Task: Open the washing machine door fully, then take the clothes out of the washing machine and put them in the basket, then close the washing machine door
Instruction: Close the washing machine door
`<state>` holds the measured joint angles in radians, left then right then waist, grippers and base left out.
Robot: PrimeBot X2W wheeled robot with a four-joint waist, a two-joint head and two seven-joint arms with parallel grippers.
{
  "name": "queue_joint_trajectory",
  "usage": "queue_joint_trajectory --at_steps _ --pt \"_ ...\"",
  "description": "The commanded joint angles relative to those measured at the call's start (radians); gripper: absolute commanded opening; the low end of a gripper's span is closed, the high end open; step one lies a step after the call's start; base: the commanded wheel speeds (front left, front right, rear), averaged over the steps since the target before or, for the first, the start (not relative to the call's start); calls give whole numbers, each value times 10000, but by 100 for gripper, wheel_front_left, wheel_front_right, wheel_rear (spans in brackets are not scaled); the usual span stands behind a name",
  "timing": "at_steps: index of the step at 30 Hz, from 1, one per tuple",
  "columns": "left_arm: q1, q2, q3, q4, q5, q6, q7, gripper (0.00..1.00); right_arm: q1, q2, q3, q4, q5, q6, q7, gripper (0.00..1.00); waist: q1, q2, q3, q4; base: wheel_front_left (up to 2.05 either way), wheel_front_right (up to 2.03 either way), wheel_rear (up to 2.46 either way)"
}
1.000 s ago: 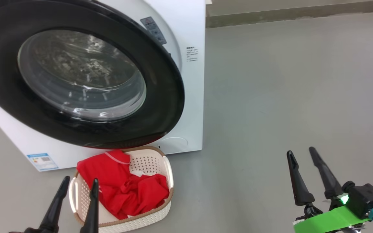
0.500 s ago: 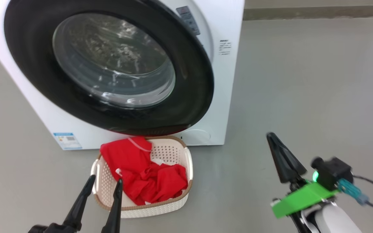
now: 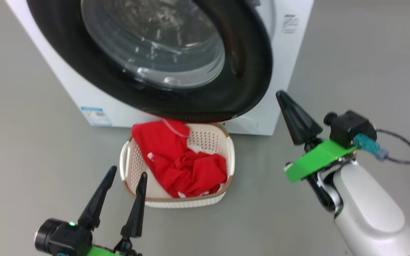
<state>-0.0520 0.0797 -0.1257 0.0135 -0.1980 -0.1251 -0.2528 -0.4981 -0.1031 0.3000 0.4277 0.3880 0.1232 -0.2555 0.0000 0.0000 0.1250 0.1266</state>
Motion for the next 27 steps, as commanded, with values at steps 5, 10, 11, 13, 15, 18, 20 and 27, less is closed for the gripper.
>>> queue_joint_trajectory --at_steps 5,10,11,13,15,18,20,27 --pt "-683 34 158 -324 -143 -55 -89 100 -1140 -110 246 190 200 75 -63 0 0 0 1136 957 0 0 0" --pt "-977 -89 25 -419 -195 -55 -89 100 -2046 -322 204 613 268 75 -63 0 0 0 1685 1374 0 0 0" --pt "-1033 -111 5 -435 -204 -55 -89 100 -2217 -374 198 676 271 75 -63 0 0 0 1788 1451 0 0 0" --pt "-1139 -146 -37 -444 -221 -55 -89 100 -2540 -465 218 775 261 75 -63 0 0 0 2002 1583 0 0 0" --pt "-1243 -175 -96 -452 -245 -55 -89 100 -2840 -566 261 875 241 75 -63 0 0 0 2206 1709 0 0 0" --pt "-1379 -209 -136 -450 -262 -55 -89 100 -3225 -679 269 968 207 75 -63 0 0 0 2483 1852 0 0 0" --pt "-1446 -226 -158 -444 -270 -55 -89 100 -3448 -735 232 974 185 75 -63 0 0 0 2649 1911 0 0 0" --pt "-1713 -268 -342 -502 -300 -55 -89 100 -3907 -885 -126 831 84 75 -63 0 0 0 3050 2092 0 0 0"
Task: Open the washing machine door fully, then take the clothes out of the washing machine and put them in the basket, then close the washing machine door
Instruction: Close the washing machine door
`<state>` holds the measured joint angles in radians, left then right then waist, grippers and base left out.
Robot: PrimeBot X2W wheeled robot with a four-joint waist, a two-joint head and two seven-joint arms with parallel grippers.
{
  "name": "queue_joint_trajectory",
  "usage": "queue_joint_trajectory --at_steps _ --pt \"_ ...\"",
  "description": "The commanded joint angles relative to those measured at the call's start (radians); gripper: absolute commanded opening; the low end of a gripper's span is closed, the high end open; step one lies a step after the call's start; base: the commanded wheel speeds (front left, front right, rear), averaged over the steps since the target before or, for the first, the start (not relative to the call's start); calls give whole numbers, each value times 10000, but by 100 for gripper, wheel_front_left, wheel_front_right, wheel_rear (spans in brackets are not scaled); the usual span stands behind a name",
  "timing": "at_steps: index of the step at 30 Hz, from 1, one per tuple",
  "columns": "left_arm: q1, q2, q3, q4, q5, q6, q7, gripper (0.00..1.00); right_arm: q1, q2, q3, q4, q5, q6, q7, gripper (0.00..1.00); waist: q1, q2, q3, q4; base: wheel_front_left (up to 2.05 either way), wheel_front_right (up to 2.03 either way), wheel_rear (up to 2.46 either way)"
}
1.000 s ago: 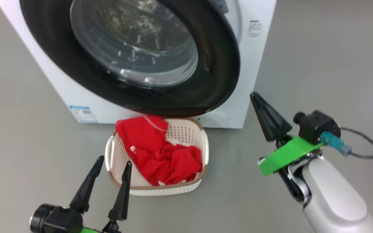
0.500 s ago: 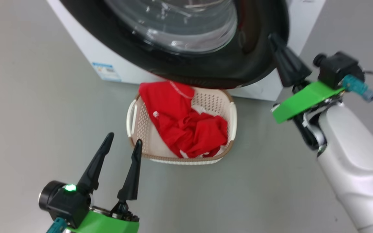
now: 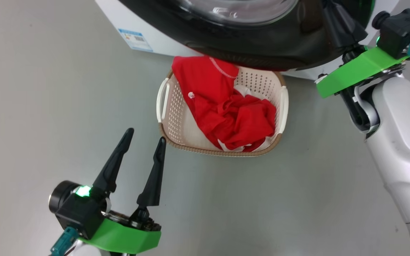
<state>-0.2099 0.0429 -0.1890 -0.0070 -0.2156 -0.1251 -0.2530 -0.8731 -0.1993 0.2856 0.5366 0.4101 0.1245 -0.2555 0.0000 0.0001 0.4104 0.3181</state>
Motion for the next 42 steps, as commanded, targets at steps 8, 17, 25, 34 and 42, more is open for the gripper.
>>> queue_joint_trajectory --at_steps 8,17,25,34,42 --pt "-318 80 83 -372 -243 -55 -88 100 -597 -232 -520 -388 -280 62 -63 0 0 -1 667 394 0 0 0" --pt "-533 76 -25 -420 -365 -55 -88 100 -1421 -568 -1219 -612 -725 62 -63 0 0 -1 1121 558 0 0 0" --pt "-713 75 -150 -432 -347 -55 -88 100 -1993 -361 -2112 -811 -1446 62 -63 0 0 -1 1257 536 0 0 0" --pt "-772 74 -126 -363 -374 -55 -88 100 -1492 192 -1993 -876 -1434 62 -63 0 0 -1 939 195 0 0 0" --pt "-749 74 -8 -246 -320 -56 -88 100 -174 512 -1147 -1595 -338 62 -63 100 0 -1 376 -397 0 0 0"
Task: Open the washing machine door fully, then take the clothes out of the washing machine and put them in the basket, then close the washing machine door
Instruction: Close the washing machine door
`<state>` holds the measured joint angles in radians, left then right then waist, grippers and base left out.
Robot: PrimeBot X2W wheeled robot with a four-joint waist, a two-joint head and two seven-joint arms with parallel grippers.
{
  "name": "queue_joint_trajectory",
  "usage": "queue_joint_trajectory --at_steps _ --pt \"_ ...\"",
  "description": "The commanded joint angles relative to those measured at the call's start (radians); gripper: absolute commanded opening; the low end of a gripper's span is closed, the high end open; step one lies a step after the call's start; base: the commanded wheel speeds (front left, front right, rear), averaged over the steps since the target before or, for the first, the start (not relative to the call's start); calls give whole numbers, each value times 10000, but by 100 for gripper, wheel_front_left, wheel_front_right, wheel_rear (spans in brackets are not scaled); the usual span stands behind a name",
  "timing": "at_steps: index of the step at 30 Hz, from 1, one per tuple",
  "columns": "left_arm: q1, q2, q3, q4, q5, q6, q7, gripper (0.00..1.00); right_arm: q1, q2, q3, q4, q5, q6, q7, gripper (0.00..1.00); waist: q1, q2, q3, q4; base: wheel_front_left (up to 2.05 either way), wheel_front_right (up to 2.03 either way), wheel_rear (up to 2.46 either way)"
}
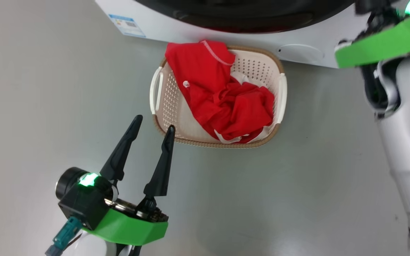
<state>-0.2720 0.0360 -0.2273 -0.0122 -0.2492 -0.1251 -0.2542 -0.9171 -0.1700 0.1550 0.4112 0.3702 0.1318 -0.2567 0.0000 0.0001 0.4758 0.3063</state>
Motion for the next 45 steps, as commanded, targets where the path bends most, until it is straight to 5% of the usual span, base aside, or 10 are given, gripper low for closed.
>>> queue_joint_trajectory --at_steps 1,18,45 --pt "-111 143 400 -180 27 -56 -76 100 489 243 189 -455 109 -11 -51 100 0 -1 -368 -368 0 0 0" --pt "337 357 685 204 115 -56 -76 100 3800 590 45 -2091 116 -11 -51 100 0 -1 -1909 -2051 0 0 0" --pt "2003 534 2311 596 502 -56 -76 100 7941 927 -1831 -3971 -341 -11 -51 100 0 -1 -4259 -2908 0 0 0"
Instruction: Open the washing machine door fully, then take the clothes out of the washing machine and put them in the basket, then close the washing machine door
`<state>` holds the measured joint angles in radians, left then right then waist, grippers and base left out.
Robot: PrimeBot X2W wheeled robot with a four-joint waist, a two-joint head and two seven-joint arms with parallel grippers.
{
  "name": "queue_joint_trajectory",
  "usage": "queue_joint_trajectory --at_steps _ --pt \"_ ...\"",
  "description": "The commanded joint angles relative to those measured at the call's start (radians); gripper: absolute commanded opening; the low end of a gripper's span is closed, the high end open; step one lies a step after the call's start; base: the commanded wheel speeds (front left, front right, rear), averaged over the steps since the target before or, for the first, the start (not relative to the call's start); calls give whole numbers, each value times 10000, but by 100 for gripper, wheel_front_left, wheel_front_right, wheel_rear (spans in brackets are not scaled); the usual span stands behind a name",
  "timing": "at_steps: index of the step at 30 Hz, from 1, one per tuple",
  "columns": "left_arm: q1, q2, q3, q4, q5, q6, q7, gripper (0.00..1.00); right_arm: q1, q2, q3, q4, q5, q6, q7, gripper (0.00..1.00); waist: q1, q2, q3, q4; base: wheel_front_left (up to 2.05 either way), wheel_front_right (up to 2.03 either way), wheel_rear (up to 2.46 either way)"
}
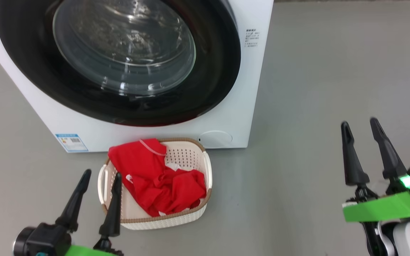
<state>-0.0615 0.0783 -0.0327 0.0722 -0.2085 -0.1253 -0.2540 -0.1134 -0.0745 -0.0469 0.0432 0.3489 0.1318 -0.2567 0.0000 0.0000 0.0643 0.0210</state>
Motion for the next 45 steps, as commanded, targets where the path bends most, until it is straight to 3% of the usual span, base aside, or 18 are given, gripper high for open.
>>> queue_joint_trajectory --at_steps 1,26,43,44,45 --pt "-34 118 437 -242 116 -54 -78 100 26 -7 111 -306 -90 -11 -51 100 0 0 -204 -59 0 0 0" --pt "744 154 1535 -452 416 -54 -78 100 1422 206 -378 -620 240 -11 -51 100 0 0 -891 -69 0 0 0" --pt "873 138 1468 -373 336 -54 -78 100 1492 231 -254 -443 215 -11 -51 100 0 0 -1029 3 0 0 0" --pt "1048 -6 1168 -122 363 4 4 0 1684 336 -477 -182 206 0 2 0 0 0 -1029 2 0 0 0" --pt "1055 -42 1153 7 354 8 22 0 1706 364 -462 -63 208 0 14 0 0 0 -1030 2 0 0 0"
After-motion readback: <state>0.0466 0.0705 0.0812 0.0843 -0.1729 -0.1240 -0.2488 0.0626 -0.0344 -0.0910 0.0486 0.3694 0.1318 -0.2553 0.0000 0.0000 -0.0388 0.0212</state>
